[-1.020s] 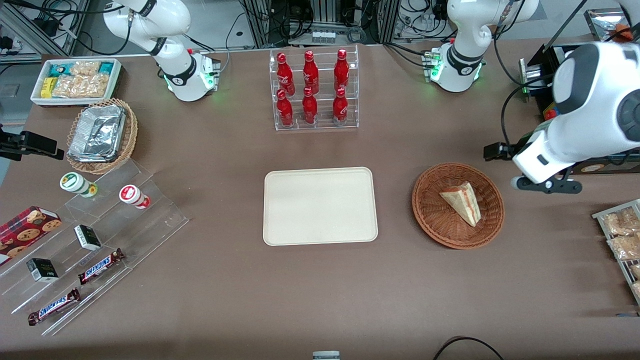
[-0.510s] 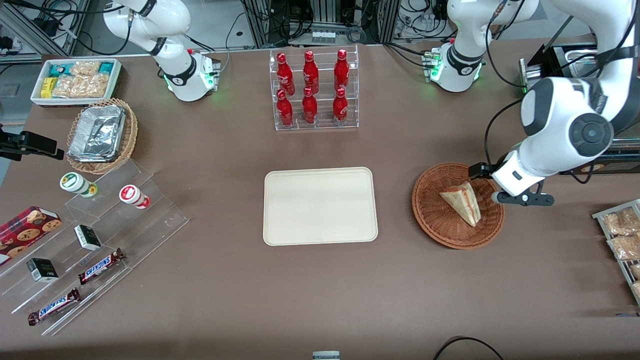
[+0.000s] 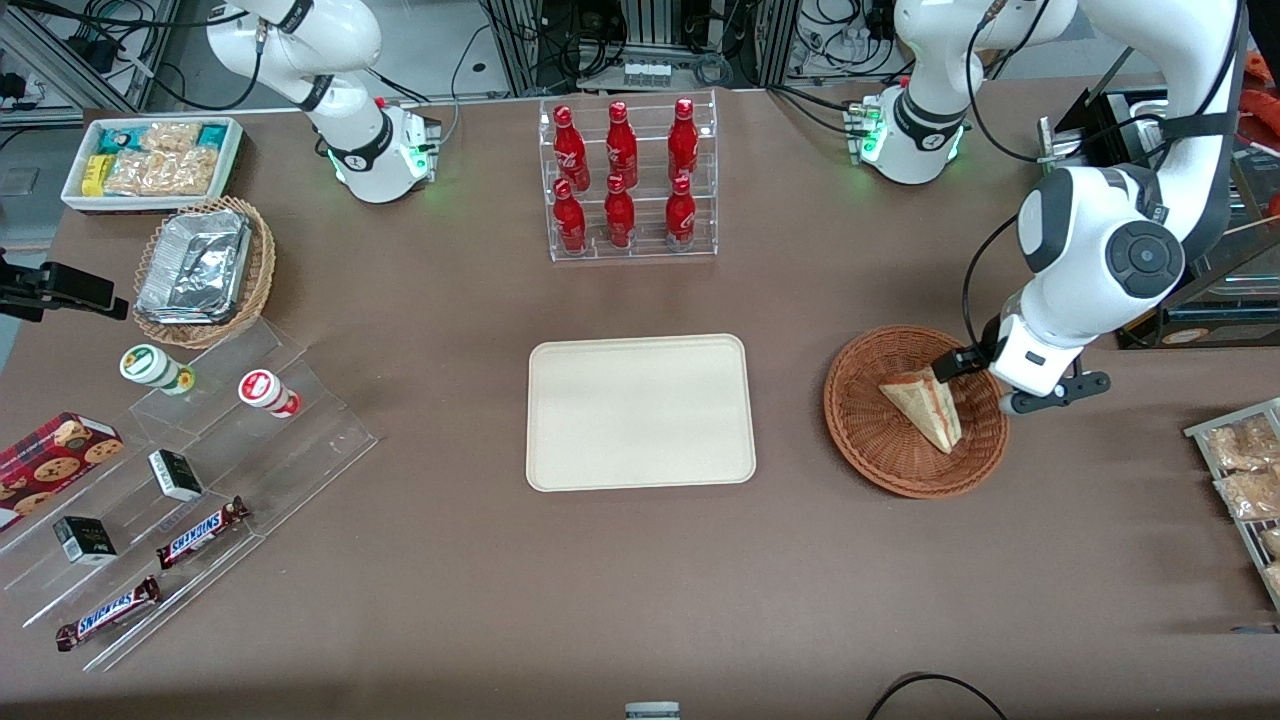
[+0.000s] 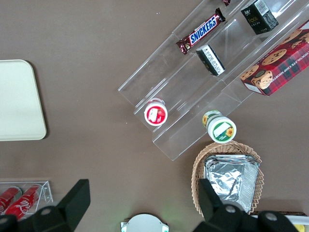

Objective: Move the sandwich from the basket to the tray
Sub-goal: 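Lower the open left gripper around the wrapped sandwich's crust edge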

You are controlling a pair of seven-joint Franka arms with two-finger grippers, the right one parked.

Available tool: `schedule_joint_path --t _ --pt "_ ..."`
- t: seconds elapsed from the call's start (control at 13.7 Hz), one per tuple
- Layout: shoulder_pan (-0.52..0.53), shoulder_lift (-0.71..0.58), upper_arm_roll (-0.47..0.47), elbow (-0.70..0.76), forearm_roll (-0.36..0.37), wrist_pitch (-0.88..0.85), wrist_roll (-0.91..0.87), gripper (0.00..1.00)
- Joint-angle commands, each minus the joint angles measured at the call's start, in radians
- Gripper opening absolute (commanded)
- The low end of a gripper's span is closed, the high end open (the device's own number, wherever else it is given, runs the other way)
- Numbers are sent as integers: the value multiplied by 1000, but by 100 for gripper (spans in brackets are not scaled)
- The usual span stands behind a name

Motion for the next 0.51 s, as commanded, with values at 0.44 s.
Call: schedule_joint_path --t 0.44 --pt "-13 8 -31 -51 2 138 -417 100"
